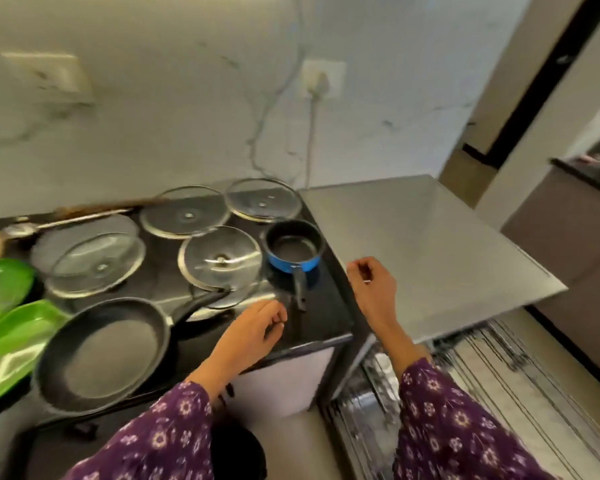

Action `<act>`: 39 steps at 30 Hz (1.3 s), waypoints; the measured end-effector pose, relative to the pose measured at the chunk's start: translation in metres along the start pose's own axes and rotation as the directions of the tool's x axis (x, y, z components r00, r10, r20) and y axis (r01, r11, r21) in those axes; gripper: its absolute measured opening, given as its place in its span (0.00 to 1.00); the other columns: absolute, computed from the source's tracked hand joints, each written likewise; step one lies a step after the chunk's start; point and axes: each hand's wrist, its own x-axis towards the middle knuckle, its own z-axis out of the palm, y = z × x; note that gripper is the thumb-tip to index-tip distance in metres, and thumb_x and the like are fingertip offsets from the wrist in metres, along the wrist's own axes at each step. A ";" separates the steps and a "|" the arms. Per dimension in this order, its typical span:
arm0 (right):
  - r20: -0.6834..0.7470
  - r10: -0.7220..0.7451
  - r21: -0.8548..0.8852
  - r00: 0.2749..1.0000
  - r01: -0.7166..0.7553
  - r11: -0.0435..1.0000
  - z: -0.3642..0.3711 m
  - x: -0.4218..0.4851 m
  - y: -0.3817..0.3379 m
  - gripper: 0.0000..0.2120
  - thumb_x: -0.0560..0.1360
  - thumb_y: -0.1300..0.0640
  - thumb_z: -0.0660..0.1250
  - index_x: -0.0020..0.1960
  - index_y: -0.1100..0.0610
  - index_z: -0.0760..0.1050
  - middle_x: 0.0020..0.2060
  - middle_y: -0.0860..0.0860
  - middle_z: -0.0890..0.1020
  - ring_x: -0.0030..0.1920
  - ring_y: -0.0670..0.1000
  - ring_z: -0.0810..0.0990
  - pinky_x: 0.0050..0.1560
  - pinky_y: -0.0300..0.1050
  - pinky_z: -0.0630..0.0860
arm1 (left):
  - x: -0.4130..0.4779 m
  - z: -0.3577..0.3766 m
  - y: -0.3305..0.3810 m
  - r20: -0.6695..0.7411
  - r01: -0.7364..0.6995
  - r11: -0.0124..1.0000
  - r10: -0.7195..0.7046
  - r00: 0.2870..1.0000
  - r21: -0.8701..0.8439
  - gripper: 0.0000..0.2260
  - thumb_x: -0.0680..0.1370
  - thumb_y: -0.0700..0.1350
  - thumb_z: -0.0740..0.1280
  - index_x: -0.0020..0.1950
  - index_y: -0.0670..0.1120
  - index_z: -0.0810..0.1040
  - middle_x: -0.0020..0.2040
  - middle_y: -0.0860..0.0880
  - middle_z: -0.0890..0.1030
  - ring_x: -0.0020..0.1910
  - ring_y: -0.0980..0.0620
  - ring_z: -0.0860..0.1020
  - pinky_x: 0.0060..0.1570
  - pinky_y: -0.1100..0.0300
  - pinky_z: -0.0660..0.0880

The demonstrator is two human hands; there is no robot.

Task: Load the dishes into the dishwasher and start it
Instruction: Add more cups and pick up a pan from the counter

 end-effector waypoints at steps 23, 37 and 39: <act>0.830 -0.120 -0.224 0.545 0.522 0.823 0.463 0.018 -0.224 0.10 0.75 0.61 0.64 0.55 0.62 0.78 0.51 0.57 0.82 0.53 0.55 0.78 0.49 0.40 0.69 | -0.193 -0.281 -0.295 -0.393 0.733 0.676 -0.655 0.646 0.078 0.07 0.72 0.38 0.71 0.48 0.41 0.76 0.43 0.46 0.77 0.45 0.46 0.76 0.46 0.54 0.72; 0.908 -0.042 -0.287 0.416 0.694 0.661 0.652 0.020 -0.233 0.23 0.75 0.66 0.61 0.69 0.59 0.69 0.64 0.61 0.75 0.63 0.60 0.74 0.64 0.49 0.71 | -0.222 -0.362 -0.429 -0.361 0.916 0.360 -0.842 0.401 0.177 0.04 0.76 0.38 0.60 0.48 0.43 0.73 0.49 0.43 0.77 0.52 0.41 0.76 0.50 0.48 0.73; 0.914 -0.055 -0.282 0.401 0.729 0.623 0.671 0.017 -0.229 0.25 0.75 0.66 0.61 0.71 0.57 0.67 0.67 0.61 0.72 0.66 0.61 0.72 0.66 0.51 0.69 | -0.224 -0.368 -0.448 -0.275 0.907 0.293 -0.884 0.378 0.302 0.07 0.78 0.41 0.59 0.53 0.40 0.74 0.52 0.41 0.78 0.53 0.40 0.77 0.52 0.47 0.74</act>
